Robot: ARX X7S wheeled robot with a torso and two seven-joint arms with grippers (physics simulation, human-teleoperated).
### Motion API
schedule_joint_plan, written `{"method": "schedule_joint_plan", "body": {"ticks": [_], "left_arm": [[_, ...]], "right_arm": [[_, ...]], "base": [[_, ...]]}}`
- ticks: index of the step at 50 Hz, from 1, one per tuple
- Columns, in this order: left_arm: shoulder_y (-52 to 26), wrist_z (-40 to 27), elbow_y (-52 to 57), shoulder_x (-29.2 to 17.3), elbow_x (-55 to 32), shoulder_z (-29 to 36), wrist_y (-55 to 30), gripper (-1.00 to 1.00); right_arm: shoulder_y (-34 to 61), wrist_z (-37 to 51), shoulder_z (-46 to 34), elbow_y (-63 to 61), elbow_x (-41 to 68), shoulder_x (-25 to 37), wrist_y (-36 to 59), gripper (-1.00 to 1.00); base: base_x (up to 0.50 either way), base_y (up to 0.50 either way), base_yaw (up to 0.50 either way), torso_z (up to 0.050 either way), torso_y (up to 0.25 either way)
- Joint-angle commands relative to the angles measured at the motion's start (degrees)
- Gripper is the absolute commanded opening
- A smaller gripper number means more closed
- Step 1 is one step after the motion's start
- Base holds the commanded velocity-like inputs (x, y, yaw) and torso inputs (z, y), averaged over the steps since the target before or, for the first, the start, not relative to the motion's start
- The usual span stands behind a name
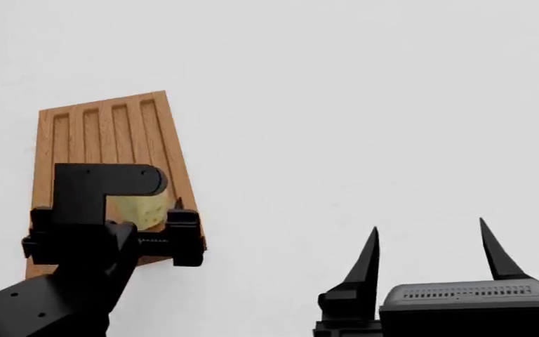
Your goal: Place the bread and cheese on the cutting board.
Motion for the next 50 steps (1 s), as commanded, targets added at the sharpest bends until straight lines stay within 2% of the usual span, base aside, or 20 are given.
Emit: {"method": "schedule_joint_plan", "body": {"ticks": [1,8,17,21,23,26,27,28,30,31,32,34,38,41,45,46,47,50], "left_arm": [[-0.2,-3.7,9.9,-1.3,-3.3,-2.3,-3.3,1.0],[-0.1,-6.1,15.5,-2.9,-3.7,-1.8,-5.6,1.0],[-2.1,-12.2,27.6,-5.0,-12.2,-7.8,-15.3,1.0],[-3.5,-15.8,32.9,-6.7,-19.6,-12.9,-22.1,1.0],[-6.0,-20.0,35.1,-6.9,-25.9,-16.7,-27.7,1.0],[-7.7,-23.4,36.5,-7.7,-31.7,-20.2,-31.6,1.0],[-8.1,-22.2,38.0,-9.2,-31.9,-20.5,-31.2,1.0],[-8.8,-25.2,37.7,-9.3,-36.8,-25.0,-31.8,1.0],[-10.1,-29.9,37.9,-11.2,-43.8,-28.3,-33.9,1.0],[-11.8,-34.1,37.4,-13.2,-49.5,-29.4,-35.2,1.0],[-12.6,-35.4,37.7,-14.0,-51.3,-29.7,-35.4,1.0],[-14.7,-42.0,36.5,-19.0,-61.0,-30.9,-34.2,1.0],[-18.2,-48.2,33.0,-26.8,-71.2,-28.8,-32.4,1.0],[-22.0,-47.8,28.3,-31.7,-75.8,-25.1,-33.8,1.0],[-26.9,-47.9,23.4,-36.0,-79.9,-20.6,-34.4,1.0],[-27.8,-48.5,21.8,-38.0,-81.9,-19.6,-34.0,1.0],[-26.6,-45.6,15.9,-46.6,-89.6,-16.5,-36.8,1.0],[-27.7,-46.0,15.7,-49.7,-92.9,-15.6,-35.3,1.0]], "right_arm": [[0.1,-1.3,1.5,-0.3,1.2,-1.1,0.3,1.0],[0.1,-1.1,1.4,-0.1,1.2,-1.0,0.2,1.0],[0.0,-0.9,1.7,-0.3,1.5,-0.8,0.2,1.0],[0.2,-0.7,1.1,-0.2,1.4,-0.9,0.4,1.0],[0.1,-0.8,1.1,-0.7,1.5,-0.8,0.8,1.0],[0.2,-0.8,1.6,-1.0,1.8,-0.7,1.1,1.0],[0.2,-0.8,1.7,-1.1,1.8,-0.7,1.1,1.0],[0.3,-0.7,1.8,-1.0,1.8,-0.7,1.0,1.0],[0.3,-0.7,1.7,-1.2,1.8,-0.7,1.2,1.0],[0.3,-0.7,1.6,-1.1,1.9,-0.7,1.1,1.0],[0.4,-0.6,1.6,-1.1,1.9,-0.7,1.1,1.0],[0.4,-0.6,1.6,-1.0,1.9,-0.7,1.1,1.0],[0.6,-0.4,1.1,-1.1,1.8,-0.7,1.3,1.0],[0.8,-0.4,1.1,-0.7,1.9,-0.6,1.2,1.0],[2.2,-0.9,2.4,-3.7,2.3,-0.5,4.5,1.0],[2.2,-1.0,3.1,-4.5,2.5,-0.3,5.0,1.0],[2.7,-1.2,4.5,-5.4,2.7,-0.2,5.9,1.0],[2.7,-1.0,4.0,-5.2,2.6,-0.2,5.8,1.0]], "base": [[0.0,0.0,0.0,0.0,0.0],[0.0,0.0,0.0,0.0,0.0],[0.0,0.0,0.0,0.0,0.0],[0.0,0.0,0.0,0.0,0.0],[0.0,0.0,0.0,0.0,0.0],[0.0,0.0,0.0,0.0,0.0],[0.0,0.0,0.0,0.0,0.0],[0.0,0.0,0.0,0.0,0.0],[0.0,0.0,0.0,0.0,0.0],[0.0,0.0,0.0,0.0,0.0],[0.0,0.0,0.0,0.0,0.0],[0.0,0.0,0.0,0.0,0.0],[0.0,0.0,0.0,0.0,0.0],[0.0,0.0,0.0,0.0,0.0],[0.0,0.0,0.0,0.0,0.0],[0.0,0.0,0.0,0.0,0.0],[0.0,0.0,0.0,0.0,0.0],[0.0,0.0,0.0,0.0,0.0]]}}
